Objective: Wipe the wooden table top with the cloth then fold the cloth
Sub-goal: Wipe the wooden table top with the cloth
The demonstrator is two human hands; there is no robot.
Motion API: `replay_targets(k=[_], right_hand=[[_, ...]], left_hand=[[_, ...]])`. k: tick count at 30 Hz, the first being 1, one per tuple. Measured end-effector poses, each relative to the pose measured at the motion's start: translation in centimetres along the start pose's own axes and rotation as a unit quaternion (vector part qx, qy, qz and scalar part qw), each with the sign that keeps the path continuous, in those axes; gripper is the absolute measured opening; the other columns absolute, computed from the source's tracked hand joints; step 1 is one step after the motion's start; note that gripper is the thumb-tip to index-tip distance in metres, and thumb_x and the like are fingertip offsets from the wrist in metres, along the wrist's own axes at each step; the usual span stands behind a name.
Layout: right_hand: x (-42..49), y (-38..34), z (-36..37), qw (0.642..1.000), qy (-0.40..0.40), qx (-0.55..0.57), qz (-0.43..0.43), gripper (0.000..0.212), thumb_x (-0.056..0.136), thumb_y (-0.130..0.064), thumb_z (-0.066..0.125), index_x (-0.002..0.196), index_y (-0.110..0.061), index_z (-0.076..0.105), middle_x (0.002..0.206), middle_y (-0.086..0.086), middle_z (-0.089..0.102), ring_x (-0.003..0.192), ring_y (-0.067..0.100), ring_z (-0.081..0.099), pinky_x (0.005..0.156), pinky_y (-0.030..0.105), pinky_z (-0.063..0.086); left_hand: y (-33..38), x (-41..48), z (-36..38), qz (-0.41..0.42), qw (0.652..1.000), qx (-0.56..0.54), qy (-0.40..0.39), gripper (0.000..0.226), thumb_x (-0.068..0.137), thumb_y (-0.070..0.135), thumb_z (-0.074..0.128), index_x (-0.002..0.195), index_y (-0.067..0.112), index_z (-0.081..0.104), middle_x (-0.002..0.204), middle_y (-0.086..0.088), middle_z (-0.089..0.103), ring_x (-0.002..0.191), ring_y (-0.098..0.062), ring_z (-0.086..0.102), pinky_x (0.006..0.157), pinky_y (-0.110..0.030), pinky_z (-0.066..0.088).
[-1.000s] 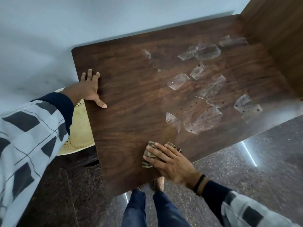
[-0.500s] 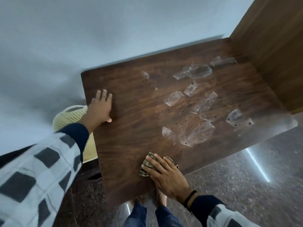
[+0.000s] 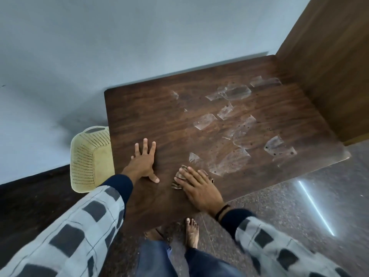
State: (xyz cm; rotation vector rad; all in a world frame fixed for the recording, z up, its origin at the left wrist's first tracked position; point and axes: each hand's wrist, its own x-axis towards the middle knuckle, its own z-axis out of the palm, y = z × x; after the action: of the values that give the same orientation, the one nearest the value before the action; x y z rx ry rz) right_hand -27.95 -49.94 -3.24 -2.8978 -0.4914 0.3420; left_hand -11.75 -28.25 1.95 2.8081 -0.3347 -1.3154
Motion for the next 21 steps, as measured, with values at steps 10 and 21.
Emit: replay_targets(k=[10, 21], right_hand=[[-3.4, 3.3, -0.2, 0.998, 0.042, 0.011, 0.053, 0.055, 0.107, -0.034, 0.043, 0.16, -0.034, 0.029, 0.169, -0.003, 0.015, 0.156, 0.023, 0.012, 0.124, 0.052, 0.024], [0.2, 3.5, -0.7, 1.0, 0.028, -0.003, -0.013, 0.053, 0.109, -0.036, 0.031, 0.161, -0.037, 0.021, 0.17, -0.005, 0.012, 0.157, 0.022, 0.009, 0.126, 0.047, 0.016]], left_hand=[[0.1, -0.5, 0.0, 0.0, 1.0, -0.019, 0.015, 0.155, 0.056, 0.037, 0.095, 0.151, 0.023, -0.026, 0.15, -0.004, -0.046, 0.142, -0.04, -0.031, 0.117, -0.061, 0.009], [0.4, -0.8, -0.2, -0.008, 1.0, -0.017, 0.018, 0.154, 0.056, 0.035, 0.095, 0.152, 0.024, -0.024, 0.151, -0.004, -0.045, 0.143, -0.039, -0.03, 0.117, -0.061, 0.01]])
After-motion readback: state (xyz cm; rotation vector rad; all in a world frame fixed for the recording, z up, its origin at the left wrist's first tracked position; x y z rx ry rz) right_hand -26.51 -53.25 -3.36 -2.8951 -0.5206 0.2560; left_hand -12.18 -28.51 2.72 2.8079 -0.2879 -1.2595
